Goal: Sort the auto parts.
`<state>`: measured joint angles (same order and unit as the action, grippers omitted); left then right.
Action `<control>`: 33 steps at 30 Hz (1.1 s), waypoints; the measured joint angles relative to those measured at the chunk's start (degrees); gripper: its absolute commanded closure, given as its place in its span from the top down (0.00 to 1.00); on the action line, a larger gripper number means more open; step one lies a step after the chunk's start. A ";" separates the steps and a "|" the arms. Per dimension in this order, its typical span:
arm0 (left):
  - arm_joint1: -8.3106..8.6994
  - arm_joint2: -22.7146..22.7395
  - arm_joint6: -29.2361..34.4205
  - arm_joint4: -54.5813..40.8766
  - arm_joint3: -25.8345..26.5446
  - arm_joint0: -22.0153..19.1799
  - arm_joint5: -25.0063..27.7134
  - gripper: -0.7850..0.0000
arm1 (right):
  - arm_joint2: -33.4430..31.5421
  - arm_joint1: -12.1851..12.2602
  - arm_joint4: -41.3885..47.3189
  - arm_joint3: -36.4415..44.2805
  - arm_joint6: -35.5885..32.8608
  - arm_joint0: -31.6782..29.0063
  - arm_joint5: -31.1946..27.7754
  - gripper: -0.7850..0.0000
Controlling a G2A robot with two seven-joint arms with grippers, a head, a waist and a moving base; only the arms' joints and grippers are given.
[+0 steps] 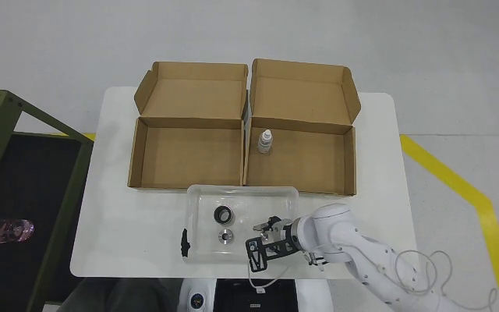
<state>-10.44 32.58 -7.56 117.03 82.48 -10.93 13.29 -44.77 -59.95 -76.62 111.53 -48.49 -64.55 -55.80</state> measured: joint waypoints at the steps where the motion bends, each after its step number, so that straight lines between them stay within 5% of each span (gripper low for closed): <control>1: 0.00 0.00 0.00 0.00 0.00 0.00 0.00 1.00 | 0.19 -0.01 0.10 -0.15 -0.10 0.12 0.07 0.40; 8: 0.00 0.00 0.00 0.00 0.00 0.00 0.00 1.00 | 1.25 -0.14 0.77 -1.06 -0.62 1.11 0.76 0.28; 13: 0.00 0.00 0.00 0.00 0.00 0.00 0.00 1.00 | 1.74 -0.18 0.56 -1.21 -0.86 1.53 1.39 0.00; 25: 0.00 0.00 0.00 0.00 0.00 0.00 0.00 1.00 | 0.87 0.12 1.82 1.23 2.22 1.88 1.62 0.00; 33: 0.00 0.00 0.00 0.00 0.00 0.00 0.00 1.00 | -2.02 0.65 1.40 4.04 10.70 1.40 1.80 0.00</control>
<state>-10.44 32.58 -7.56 117.03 82.48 -10.93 13.29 -46.79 -59.30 -75.21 115.58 -37.78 -63.15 -53.99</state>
